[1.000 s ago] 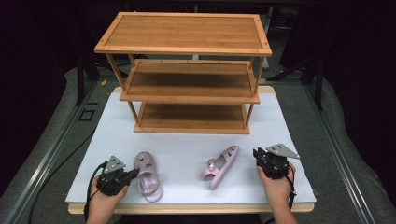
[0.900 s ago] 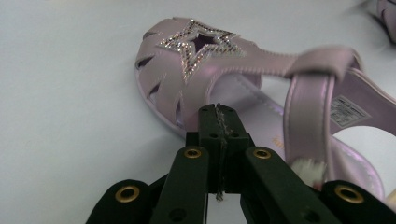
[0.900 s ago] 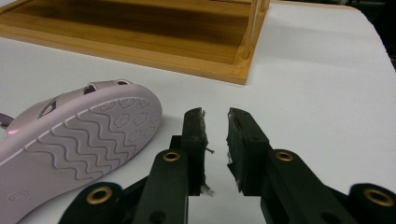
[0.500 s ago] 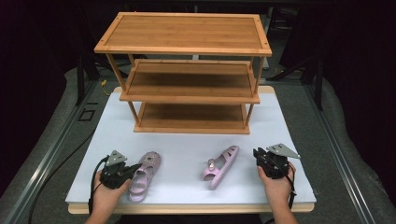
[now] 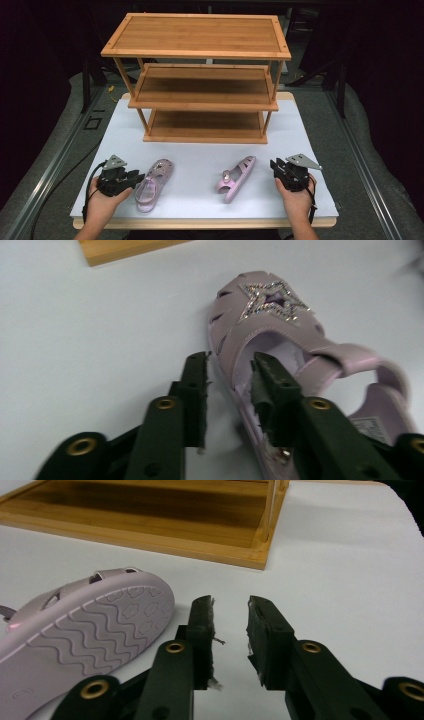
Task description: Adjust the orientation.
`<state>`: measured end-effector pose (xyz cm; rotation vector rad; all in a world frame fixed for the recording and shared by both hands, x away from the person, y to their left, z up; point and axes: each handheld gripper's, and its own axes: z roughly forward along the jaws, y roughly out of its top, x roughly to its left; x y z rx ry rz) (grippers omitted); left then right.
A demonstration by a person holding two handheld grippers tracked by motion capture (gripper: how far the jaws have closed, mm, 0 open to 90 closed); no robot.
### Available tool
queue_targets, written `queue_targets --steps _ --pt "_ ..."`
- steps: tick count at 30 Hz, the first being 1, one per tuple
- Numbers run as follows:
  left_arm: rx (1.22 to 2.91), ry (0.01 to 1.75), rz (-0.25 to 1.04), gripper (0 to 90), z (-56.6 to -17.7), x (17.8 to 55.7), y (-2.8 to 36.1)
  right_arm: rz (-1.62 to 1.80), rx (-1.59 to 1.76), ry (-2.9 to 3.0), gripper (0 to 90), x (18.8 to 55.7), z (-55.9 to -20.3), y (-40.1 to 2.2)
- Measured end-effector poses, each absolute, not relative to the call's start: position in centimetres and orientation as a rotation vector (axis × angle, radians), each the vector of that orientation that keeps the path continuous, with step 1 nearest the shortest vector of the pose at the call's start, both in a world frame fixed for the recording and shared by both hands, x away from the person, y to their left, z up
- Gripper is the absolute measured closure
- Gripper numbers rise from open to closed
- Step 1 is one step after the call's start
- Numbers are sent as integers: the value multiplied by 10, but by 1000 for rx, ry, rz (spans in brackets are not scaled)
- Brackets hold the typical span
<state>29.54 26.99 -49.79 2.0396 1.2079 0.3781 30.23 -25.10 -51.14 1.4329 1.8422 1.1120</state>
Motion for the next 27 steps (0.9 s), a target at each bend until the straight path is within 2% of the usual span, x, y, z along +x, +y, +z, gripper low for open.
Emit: queue_targets --steps 7,8,14,20,23,24,27 --pt "2058 1239 319 510 -468 285 276 1137 1445 1832 667 303 -511 -252" --pt "2087 1243 308 510 -464 283 274 1167 1468 1820 641 303 -511 -252" --pt "2299 1287 223 482 -454 290 258 1181 1486 1820 618 303 -511 -254" --pt "2413 1323 112 526 -459 303 242 1183 1489 1816 614 303 -511 -255" --pt "2489 1344 98 547 -467 311 235 1186 1490 1819 614 303 -512 -255" --pt "2531 1352 99 593 -470 315 232 1185 1490 1822 614 303 -512 -255" --pt "2562 1357 87 631 -473 319 230 1183 1488 1826 614 303 -512 -254"
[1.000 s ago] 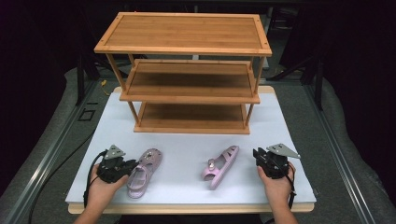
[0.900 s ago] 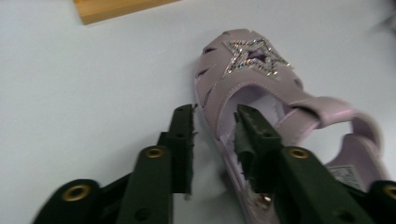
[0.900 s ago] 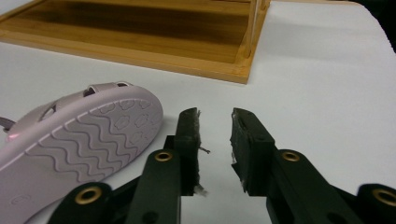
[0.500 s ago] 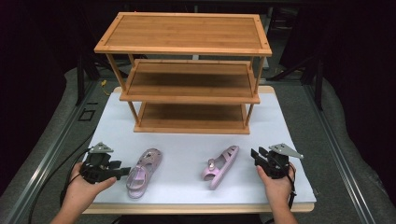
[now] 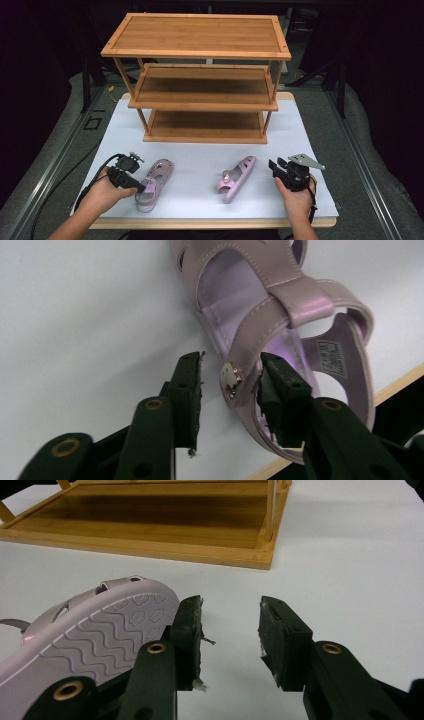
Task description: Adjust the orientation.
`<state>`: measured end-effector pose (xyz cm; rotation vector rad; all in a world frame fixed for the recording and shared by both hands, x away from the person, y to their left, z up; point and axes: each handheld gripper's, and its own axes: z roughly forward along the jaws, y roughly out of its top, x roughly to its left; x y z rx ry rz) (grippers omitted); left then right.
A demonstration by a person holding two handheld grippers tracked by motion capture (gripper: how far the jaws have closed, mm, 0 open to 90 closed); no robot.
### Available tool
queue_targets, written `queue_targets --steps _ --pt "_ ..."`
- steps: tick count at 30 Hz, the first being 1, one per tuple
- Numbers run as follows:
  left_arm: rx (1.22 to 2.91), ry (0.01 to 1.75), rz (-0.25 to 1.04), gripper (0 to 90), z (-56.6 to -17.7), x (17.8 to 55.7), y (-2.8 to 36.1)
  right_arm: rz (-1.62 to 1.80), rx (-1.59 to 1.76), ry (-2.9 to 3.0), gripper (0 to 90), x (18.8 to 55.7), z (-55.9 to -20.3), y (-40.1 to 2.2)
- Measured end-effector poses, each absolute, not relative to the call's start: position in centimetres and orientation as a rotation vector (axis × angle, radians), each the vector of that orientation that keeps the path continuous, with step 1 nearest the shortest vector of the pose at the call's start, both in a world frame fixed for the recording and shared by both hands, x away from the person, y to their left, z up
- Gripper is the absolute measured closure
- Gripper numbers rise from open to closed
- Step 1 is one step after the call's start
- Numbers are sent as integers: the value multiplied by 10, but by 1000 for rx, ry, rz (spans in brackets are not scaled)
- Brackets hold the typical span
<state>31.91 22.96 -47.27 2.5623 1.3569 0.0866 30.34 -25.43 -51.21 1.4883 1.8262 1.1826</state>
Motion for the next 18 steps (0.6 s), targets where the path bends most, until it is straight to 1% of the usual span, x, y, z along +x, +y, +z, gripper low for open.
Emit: queue_targets --steps 6,7,10,13,18 --pt "2679 1365 19 716 -482 326 222 1177 1490 1832 614 303 -512 -254" --pt "2688 1370 11 743 -484 326 221 1181 1488 1827 615 303 -512 -254" --pt "2709 1364 41 787 -484 329 221 1182 1486 1827 615 303 -512 -254" --pt "2737 1353 109 811 -482 333 224 1179 1487 1830 616 303 -512 -253" --pt "2751 1344 95 821 -483 336 226 1172 1485 1835 618 303 -512 -253"
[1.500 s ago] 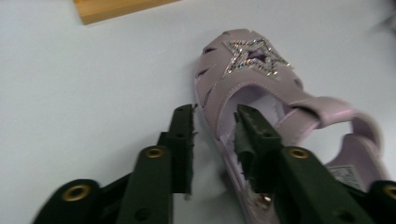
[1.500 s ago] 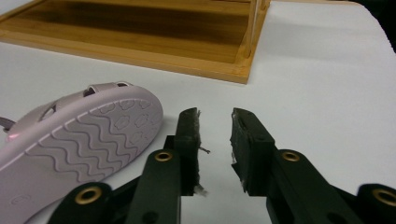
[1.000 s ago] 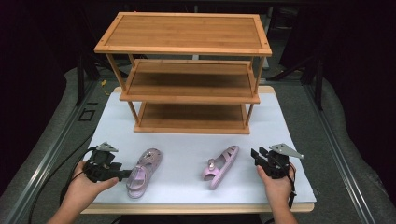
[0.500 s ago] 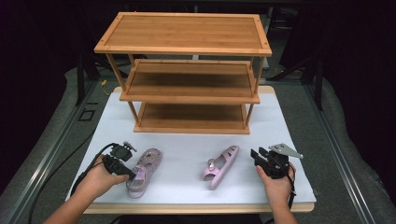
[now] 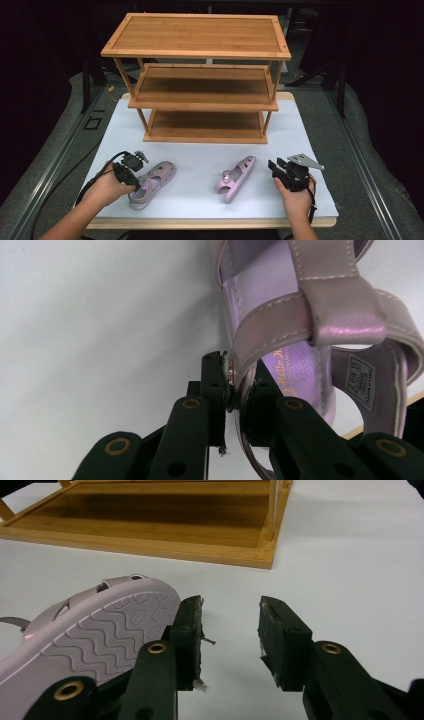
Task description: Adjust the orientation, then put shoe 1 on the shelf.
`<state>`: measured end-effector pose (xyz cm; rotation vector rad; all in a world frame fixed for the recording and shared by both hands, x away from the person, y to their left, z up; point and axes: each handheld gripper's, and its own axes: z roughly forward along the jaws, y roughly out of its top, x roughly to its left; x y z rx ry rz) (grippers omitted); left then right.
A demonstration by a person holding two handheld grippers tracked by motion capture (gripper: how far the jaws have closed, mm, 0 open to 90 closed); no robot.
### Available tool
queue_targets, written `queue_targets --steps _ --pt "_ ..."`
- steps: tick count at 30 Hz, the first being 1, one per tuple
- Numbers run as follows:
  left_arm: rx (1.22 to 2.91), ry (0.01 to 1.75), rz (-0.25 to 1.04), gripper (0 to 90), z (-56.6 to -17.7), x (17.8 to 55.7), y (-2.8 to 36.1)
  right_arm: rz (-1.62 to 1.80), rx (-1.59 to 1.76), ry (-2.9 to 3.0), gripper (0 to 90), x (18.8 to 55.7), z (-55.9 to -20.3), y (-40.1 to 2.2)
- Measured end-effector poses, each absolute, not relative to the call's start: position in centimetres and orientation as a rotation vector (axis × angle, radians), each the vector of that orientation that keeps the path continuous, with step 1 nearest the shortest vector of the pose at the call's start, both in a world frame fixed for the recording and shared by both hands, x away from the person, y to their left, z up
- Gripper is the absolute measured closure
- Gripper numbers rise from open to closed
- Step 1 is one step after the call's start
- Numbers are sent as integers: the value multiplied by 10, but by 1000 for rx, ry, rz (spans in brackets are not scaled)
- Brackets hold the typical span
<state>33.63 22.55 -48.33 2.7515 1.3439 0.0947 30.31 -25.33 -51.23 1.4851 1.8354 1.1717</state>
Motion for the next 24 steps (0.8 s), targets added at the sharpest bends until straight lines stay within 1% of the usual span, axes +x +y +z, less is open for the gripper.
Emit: queue_targets --steps 5,9,14,22,24 --pt "2756 1324 127 826 -483 337 228 1180 1485 1829 619 303 -512 -253" --pt "2719 1317 97 828 -484 338 233 1188 1482 1819 619 303 -512 -254" --pt "2729 1290 116 829 -482 338 234 1193 1484 1817 621 303 -512 -254" --pt "2674 1269 124 831 -481 336 237 1198 1488 1806 621 303 -511 -256" --pt "2635 1275 136 832 -480 335 241 1198 1487 1805 621 303 -511 -256"
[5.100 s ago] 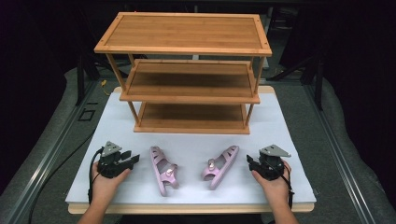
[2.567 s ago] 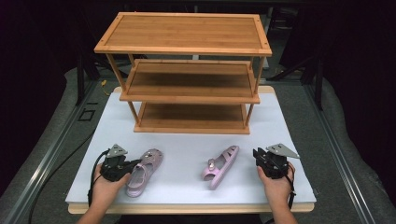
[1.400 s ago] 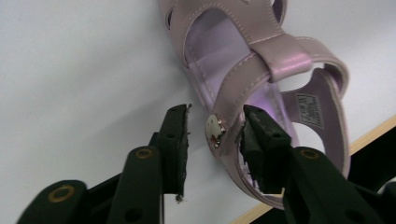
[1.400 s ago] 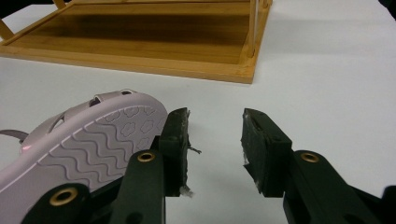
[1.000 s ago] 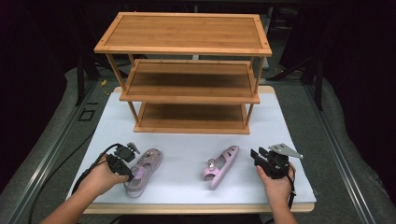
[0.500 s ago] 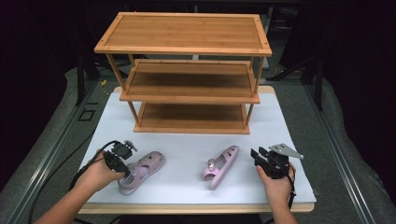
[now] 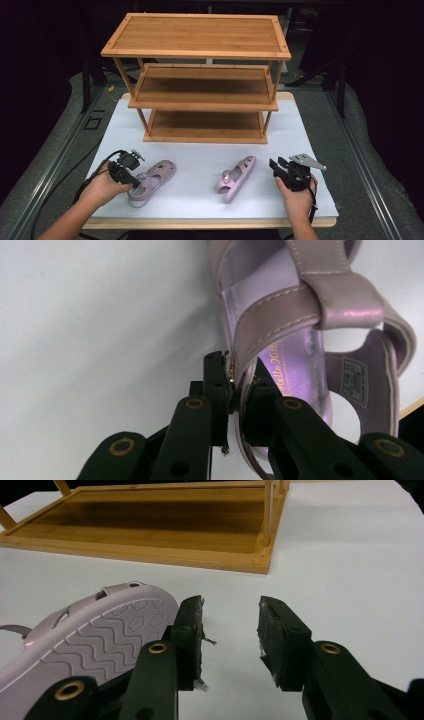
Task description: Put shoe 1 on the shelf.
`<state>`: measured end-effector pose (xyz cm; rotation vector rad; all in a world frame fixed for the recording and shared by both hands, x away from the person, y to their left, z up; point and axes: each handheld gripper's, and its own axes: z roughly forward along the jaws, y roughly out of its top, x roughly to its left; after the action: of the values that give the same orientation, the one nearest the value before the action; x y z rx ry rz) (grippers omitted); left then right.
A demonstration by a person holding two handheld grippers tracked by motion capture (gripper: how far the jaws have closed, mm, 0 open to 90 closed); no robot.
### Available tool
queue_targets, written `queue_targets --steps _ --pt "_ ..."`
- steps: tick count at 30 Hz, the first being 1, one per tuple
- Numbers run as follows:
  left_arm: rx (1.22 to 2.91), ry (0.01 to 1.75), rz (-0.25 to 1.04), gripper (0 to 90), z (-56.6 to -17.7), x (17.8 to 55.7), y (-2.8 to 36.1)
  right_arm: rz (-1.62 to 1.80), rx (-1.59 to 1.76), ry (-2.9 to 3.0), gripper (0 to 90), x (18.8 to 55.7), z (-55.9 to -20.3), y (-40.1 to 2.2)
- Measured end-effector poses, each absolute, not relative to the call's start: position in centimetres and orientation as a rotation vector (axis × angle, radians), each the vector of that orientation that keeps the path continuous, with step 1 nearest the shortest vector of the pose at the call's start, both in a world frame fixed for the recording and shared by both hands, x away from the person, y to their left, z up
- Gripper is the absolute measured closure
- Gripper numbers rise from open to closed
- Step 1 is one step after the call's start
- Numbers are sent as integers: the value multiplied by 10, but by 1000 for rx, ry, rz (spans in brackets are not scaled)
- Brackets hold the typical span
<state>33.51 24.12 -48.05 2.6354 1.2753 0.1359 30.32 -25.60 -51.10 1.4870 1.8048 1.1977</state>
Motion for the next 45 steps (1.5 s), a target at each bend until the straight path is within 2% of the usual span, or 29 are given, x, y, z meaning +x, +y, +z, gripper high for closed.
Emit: queue_targets --steps 6,11,16,21,34,45 --pt "2513 1255 138 832 -478 330 257 1206 1503 1793 621 303 -511 -258" --pt "2285 1230 186 832 -474 319 269 1215 1519 1786 621 304 -512 -259" --pt "2044 1193 348 832 -465 303 272 1227 1541 1784 619 305 -513 -260" --pt "1851 1150 434 832 -452 293 269 1243 1563 1783 619 306 -516 -261" --pt "1670 1105 458 832 -418 299 260 1272 1582 1767 608 308 -516 -263" --pt "1632 1087 486 833 -407 298 252 1299 1583 1743 608 307 -515 -267"
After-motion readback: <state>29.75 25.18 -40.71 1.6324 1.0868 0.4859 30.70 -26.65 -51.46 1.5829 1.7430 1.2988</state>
